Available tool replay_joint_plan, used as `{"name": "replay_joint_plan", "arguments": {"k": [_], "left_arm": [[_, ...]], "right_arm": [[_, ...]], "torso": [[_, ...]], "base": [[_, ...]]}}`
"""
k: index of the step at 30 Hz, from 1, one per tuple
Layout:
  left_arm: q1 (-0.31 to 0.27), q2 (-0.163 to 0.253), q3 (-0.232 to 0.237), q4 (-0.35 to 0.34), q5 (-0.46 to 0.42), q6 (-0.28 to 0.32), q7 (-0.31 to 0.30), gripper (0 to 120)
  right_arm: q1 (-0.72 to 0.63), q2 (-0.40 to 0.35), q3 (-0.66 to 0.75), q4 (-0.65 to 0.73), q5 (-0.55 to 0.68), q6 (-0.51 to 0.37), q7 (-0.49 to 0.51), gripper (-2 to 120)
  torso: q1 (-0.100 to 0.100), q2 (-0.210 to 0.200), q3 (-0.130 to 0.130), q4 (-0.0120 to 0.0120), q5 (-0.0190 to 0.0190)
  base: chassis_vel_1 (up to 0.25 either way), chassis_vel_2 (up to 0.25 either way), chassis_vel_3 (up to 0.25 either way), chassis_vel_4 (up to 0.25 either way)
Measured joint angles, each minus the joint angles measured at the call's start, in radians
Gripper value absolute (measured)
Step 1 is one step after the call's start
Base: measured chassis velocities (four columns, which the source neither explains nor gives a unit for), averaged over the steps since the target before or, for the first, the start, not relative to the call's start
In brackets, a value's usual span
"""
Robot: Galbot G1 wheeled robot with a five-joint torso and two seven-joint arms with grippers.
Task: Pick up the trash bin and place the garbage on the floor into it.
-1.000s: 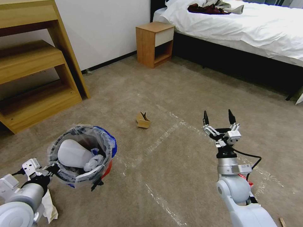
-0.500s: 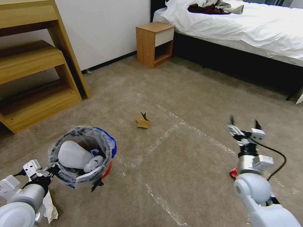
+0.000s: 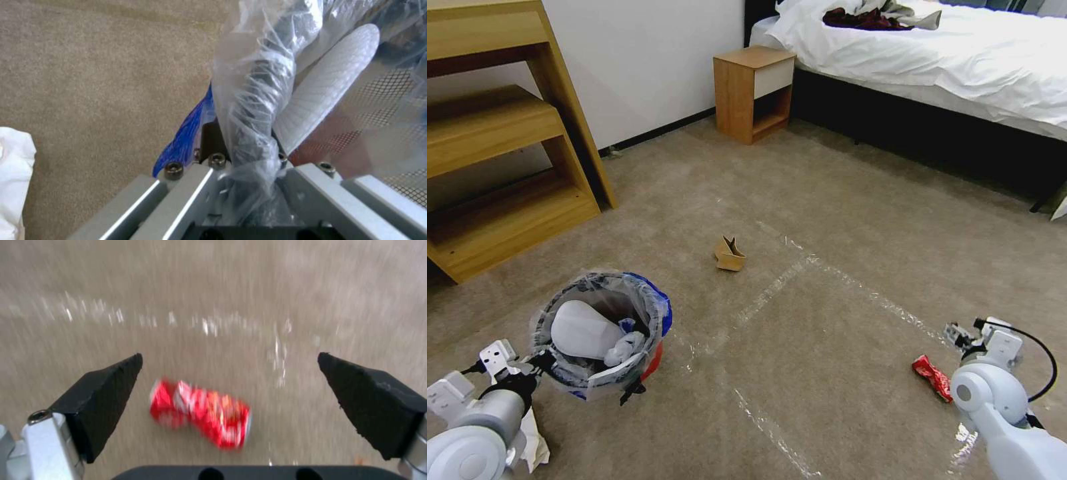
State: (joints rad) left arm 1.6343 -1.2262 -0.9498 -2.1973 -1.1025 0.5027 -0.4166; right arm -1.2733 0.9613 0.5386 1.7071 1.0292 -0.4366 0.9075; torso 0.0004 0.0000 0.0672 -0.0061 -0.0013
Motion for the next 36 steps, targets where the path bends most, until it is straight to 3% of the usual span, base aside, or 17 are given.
{"name": "replay_joint_plan", "arguments": {"k": [8, 14, 25, 36], "left_arm": [[-0.006, -0.003, 0.002, 0.011, 0.006, -0.016, 0.008, 1], [-0.003, -0.004, 0.000, 0.016, 0.009, -0.037, 0.015, 1], [-0.016, 0.002, 0.006, 0.036, 0.009, -0.049, 0.019, 1], [-0.022, 0.002, 0.013, 0.043, 0.012, -0.051, 0.021, 1]], "right_arm": [[0.062, -0.024, -0.067, -0.121, 0.040, -0.155, -0.036, 100], [0.141, -0.057, -0.146, -0.203, -0.008, -0.292, -0.105, 100], [0.168, -0.094, -0.203, -0.311, -0.174, -0.310, -0.257, 100], [0.142, -0.092, -0.210, -0.326, -0.204, -0.304, -0.289, 98]], "torso": [[0.000, 0.000, 0.000, -0.0002, 0.0000], [0.000, 0.000, 0.000, 0.0000, 0.0000], [0.000, 0.000, 0.000, -0.0002, 0.0000], [0.000, 0.000, 0.000, -0.0002, -0.0001]], "base": [[0.000, 0.000, 0.000, 0.000], [0.000, 0.000, 0.000, 0.000], [0.000, 0.000, 0.000, 0.000], [0.000, 0.000, 0.000, 0.000]]}}
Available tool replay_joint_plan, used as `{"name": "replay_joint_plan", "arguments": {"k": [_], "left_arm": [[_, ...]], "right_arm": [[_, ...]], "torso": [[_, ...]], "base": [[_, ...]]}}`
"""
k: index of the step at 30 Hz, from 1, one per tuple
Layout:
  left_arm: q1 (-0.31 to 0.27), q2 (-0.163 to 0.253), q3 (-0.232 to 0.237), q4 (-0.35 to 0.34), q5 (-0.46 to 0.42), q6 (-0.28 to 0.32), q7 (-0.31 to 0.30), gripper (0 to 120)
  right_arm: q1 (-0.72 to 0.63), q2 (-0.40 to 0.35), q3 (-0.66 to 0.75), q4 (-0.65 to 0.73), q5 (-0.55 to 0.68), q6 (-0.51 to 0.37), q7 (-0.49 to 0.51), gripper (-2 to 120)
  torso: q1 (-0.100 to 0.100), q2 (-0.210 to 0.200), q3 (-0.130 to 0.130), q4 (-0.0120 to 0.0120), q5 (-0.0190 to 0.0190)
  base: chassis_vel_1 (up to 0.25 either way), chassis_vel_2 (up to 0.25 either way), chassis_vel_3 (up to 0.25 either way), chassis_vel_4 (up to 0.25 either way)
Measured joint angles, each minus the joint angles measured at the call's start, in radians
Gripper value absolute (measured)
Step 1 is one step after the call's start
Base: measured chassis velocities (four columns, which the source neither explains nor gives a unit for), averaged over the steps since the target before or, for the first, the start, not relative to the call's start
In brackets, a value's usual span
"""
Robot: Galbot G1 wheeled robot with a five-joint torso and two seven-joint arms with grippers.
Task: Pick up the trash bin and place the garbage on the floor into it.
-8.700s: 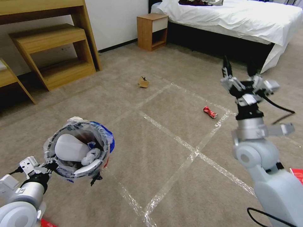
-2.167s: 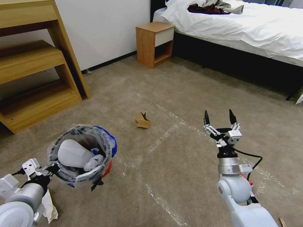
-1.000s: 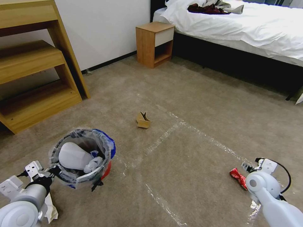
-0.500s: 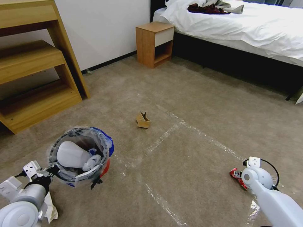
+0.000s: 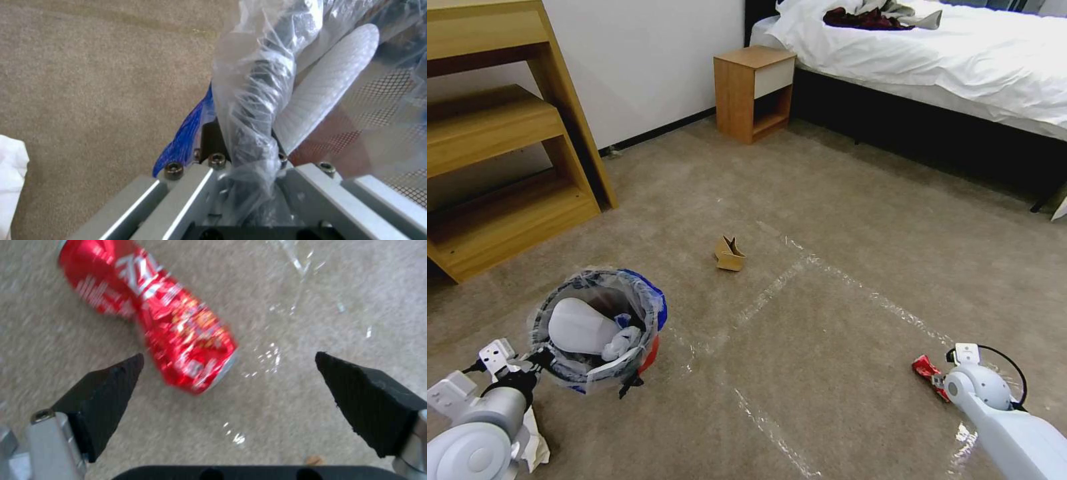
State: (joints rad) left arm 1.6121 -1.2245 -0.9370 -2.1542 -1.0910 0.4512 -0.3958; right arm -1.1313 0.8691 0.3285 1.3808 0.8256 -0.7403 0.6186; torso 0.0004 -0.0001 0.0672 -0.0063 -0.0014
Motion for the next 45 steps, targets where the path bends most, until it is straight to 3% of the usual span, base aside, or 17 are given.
{"name": "replay_joint_plan", "arguments": {"k": [11, 19, 34, 40, 43, 45], "left_arm": [[0.000, 0.007, 0.006, 0.016, 0.001, -0.011, 0.006, 1], [0.003, 0.021, 0.009, 0.019, -0.001, -0.018, 0.010, 1], [0.003, 0.018, 0.020, 0.014, 0.005, -0.018, 0.010, 1], [0.004, 0.016, 0.023, 0.022, 0.013, -0.021, 0.013, 1], [0.003, 0.016, 0.026, 0.024, 0.015, -0.024, 0.014, 1], [0.003, 0.016, 0.026, 0.025, 0.015, -0.024, 0.015, 1]], "right_arm": [[0.029, 0.046, -0.014, -0.060, -0.036, 0.005, -0.020, 92], [0.073, 0.082, -0.032, -0.152, -0.129, 0.055, -0.076, 90], [0.139, 0.119, -0.091, -0.236, -0.188, 0.121, -0.121, 90], [0.147, 0.127, -0.096, -0.261, -0.210, 0.148, -0.130, 73], [0.151, 0.129, -0.098, -0.274, -0.223, 0.166, -0.136, 56], [0.151, 0.129, -0.099, -0.275, -0.225, 0.168, -0.137, 53]], "torso": [[0.000, 0.000, 0.000, 0.0001, 0.0000], [0.000, 0.000, 0.000, 0.0000, 0.0000], [0.000, 0.000, 0.000, 0.0001, -0.0001], [0.000, 0.000, 0.000, 0.0001, -0.0001], [0.000, 0.000, 0.000, 0.0001, 0.0001], [0.000, 0.000, 0.000, 0.0001, 0.0000]], "base": [[0.000, 0.000, 0.000, 0.000], [0.000, 0.000, 0.000, 0.000], [0.000, 0.000, 0.000, 0.000], [0.000, 0.000, 0.000, 0.000], [0.000, 0.000, 0.000, 0.000], [0.000, 0.000, 0.000, 0.000]]}}
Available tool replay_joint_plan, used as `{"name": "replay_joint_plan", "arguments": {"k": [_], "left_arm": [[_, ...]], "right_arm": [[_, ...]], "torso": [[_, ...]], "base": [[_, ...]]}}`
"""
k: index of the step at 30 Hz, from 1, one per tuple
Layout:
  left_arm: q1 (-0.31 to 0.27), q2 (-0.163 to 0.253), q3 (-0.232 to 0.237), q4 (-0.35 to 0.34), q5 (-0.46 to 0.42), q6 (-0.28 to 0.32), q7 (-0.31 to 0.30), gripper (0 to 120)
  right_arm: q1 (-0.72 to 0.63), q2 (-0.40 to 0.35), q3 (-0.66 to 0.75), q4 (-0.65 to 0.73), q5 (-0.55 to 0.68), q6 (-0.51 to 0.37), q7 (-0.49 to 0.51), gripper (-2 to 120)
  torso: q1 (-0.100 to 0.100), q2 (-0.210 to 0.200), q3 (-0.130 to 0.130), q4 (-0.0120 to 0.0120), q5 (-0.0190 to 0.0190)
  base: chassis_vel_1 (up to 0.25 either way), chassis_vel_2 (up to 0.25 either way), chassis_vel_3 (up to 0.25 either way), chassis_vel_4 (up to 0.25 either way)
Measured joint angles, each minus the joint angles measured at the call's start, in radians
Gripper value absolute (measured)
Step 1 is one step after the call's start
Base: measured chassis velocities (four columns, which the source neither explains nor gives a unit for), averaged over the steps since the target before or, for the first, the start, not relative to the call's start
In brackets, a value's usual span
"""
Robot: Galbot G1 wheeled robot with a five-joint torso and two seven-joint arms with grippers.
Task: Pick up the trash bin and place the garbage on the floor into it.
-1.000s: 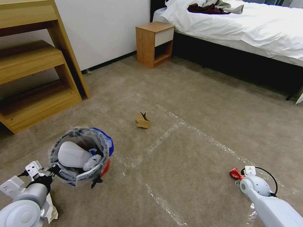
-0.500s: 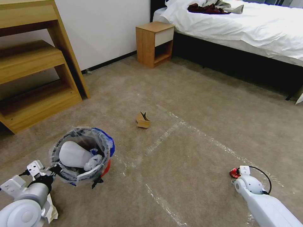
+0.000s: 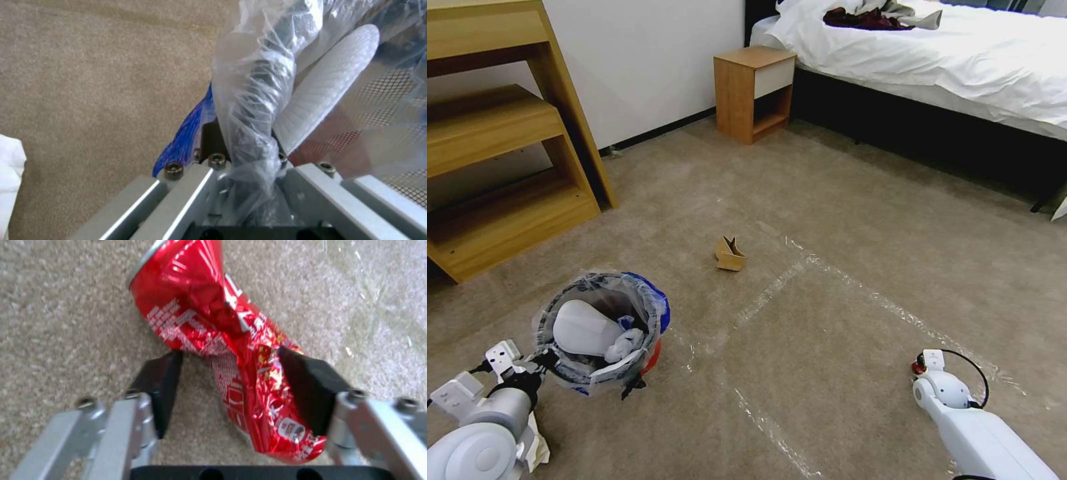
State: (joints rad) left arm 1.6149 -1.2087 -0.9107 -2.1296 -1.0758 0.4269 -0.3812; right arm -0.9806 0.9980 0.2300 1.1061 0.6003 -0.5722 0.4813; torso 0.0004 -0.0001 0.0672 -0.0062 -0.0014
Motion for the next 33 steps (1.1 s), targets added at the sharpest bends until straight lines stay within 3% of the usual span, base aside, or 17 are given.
{"name": "replay_joint_plan", "arguments": {"k": [12, 17, 22, 25, 26, 28, 30, 33], "left_arm": [[-0.002, -0.005, 0.007, 0.006, 0.013, -0.010, 0.004, 1], [0.003, -0.006, 0.006, 0.007, 0.016, -0.012, 0.008, 1], [0.003, -0.006, 0.005, 0.007, 0.017, -0.012, 0.009, 1], [0.000, -0.008, 0.006, 0.008, 0.018, -0.012, 0.009, 1], [0.000, -0.008, 0.006, 0.008, 0.018, -0.012, 0.009, 1], [-0.001, -0.010, 0.008, 0.008, 0.020, -0.012, 0.009, 1], [-0.001, -0.010, 0.008, 0.008, 0.020, -0.012, 0.009, 1], [-0.001, -0.012, 0.012, 0.006, 0.025, -0.011, 0.008, 1]], "right_arm": [[-0.010, 0.002, -0.003, 0.004, 0.012, 0.031, 0.007, 10], [-0.028, 0.005, 0.005, 0.033, 0.020, 0.063, 0.001, 0], [-0.057, -0.007, 0.016, 0.104, 0.062, 0.122, -0.016, 0], [-0.105, -0.023, 0.037, 0.214, 0.095, 0.285, -0.087, 0], [-0.105, -0.023, 0.037, 0.214, 0.095, 0.285, -0.087, 0], [-0.137, -0.033, 0.048, 0.274, 0.099, 0.416, -0.168, 0], [-0.141, -0.034, 0.049, 0.282, 0.100, 0.434, -0.180, 0], [-0.192, -0.061, 0.054, 0.403, 0.131, 0.707, -0.371, 0]], "torso": [[0.000, 0.000, 0.000, 0.0000, -0.0002], [0.000, 0.000, 0.000, -0.0001, 0.0001], [0.000, 0.000, 0.000, 0.0000, 0.0007], [0.000, 0.000, 0.000, 0.0000, 0.0001], [0.000, 0.000, 0.000, 0.0000, 0.0001], [0.000, 0.000, 0.000, 0.0000, 0.0002], [0.000, 0.000, 0.000, 0.0000, 0.0002], [0.000, 0.000, 0.000, -0.0001, 0.0000]], "base": [[0.000, 0.000, 0.000, 0.000], [0.000, 0.000, 0.000, 0.000], [0.000, 0.000, 0.000, 0.000], [0.000, 0.000, 0.000, 0.000], [0.000, 0.000, 0.000, 0.000], [0.000, 0.000, 0.000, 0.000], [0.000, 0.000, 0.000, 0.000], [0.000, 0.000, 0.000, 0.000]]}}
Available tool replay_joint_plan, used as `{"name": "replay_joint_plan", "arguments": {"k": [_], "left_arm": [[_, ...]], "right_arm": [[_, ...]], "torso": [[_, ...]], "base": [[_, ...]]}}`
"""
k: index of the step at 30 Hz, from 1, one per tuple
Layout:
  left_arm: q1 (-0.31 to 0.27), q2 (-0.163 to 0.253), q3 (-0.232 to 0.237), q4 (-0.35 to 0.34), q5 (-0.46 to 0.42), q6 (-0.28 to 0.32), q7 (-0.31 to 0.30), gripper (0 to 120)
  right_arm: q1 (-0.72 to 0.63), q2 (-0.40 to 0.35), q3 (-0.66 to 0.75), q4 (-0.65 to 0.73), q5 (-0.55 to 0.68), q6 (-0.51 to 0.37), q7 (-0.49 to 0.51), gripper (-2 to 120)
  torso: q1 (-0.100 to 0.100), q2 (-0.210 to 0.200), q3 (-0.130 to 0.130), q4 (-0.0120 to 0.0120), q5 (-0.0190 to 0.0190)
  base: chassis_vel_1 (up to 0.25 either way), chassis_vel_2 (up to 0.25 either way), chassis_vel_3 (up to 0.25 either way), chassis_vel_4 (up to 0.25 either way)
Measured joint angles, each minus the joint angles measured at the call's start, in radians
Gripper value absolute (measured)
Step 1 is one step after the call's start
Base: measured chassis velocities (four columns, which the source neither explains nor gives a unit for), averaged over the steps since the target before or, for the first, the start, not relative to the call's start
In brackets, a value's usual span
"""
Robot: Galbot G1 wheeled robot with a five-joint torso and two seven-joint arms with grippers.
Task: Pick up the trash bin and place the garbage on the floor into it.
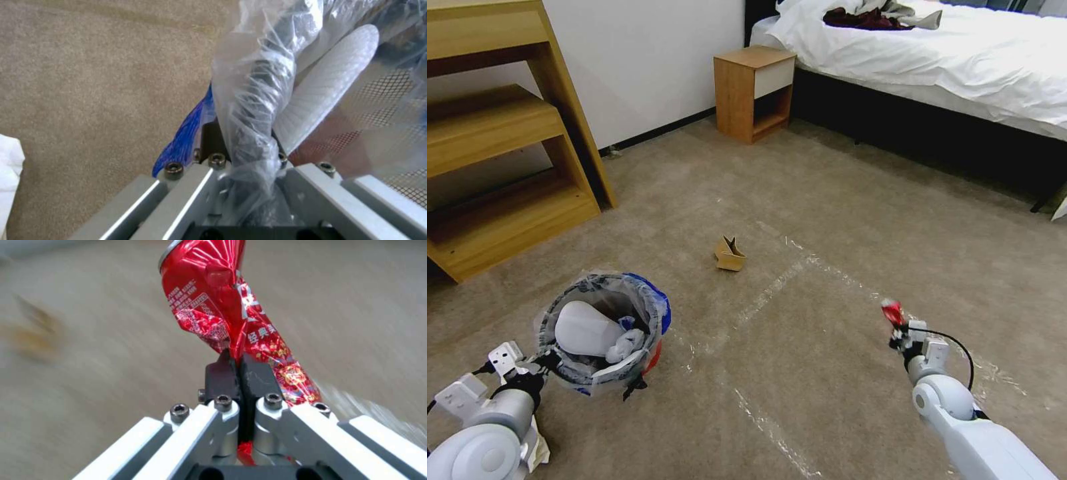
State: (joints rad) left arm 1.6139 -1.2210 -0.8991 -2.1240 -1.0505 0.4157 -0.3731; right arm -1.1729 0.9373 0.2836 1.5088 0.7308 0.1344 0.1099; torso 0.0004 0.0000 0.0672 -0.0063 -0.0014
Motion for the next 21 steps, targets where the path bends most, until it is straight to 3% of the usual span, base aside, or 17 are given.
{"name": "replay_joint_plan", "arguments": {"k": [1, 4, 5, 8, 13, 16, 21], "left_arm": [[0.000, 0.000, 0.000, 0.000, 0.000, 0.000, 0.000, 1], [0.001, 0.000, 0.002, -0.008, 0.001, 0.004, -0.003, 1], [0.001, 0.000, 0.002, -0.008, 0.001, 0.004, -0.003, 1], [0.003, 0.000, 0.006, -0.019, 0.002, 0.009, -0.007, 1], [0.003, 0.002, 0.010, -0.030, 0.002, 0.018, -0.013, 1], [0.001, 0.002, 0.015, -0.042, -0.001, 0.032, -0.018, 1], [-0.005, 0.004, 0.020, -0.043, -0.003, 0.043, -0.022, 1]], "right_arm": [[0.000, 0.000, 0.000, 0.000, 0.000, 0.000, 0.000, 0], [-0.007, -0.025, -0.025, 0.086, 0.045, 0.164, -0.178, 0], [-0.007, -0.025, -0.025, 0.086, 0.045, 0.164, -0.178, 0], [-0.004, -0.058, -0.074, 0.187, 0.065, 0.272, -0.317, 0], [0.024, -0.098, -0.138, 0.270, 0.076, 0.326, -0.381, 0], [0.100, -0.165, -0.230, 0.350, 0.074, 0.361, -0.425, 0], [0.197, -0.239, -0.328, 0.431, 0.123, 0.347, -0.420, 0]], "torso": [[0.000, 0.000, 0.000, 0.0000, 0.0000], [0.000, 0.000, 0.000, 0.0002, 0.0000], [0.000, 0.000, 0.000, 0.0002, 0.0000], [0.000, 0.000, 0.000, 0.0001, -0.0001], [0.000, 0.000, 0.000, 0.0001, 0.0000], [0.000, 0.000, 0.000, 0.0002, 0.0000], [0.000, 0.000, 0.000, 0.0000, 0.0000]], "base": [[0.000, 0.000, 0.000, 0.000], [0.000, 0.000, 0.000, 0.000], [0.000, 0.000, 0.000, 0.000], [0.000, 0.000, 0.000, 0.000], [0.000, 0.000, 0.000, 0.000], [0.000, 0.000, 0.000, 0.000], [0.000, 0.000, 0.000, 0.000]]}}
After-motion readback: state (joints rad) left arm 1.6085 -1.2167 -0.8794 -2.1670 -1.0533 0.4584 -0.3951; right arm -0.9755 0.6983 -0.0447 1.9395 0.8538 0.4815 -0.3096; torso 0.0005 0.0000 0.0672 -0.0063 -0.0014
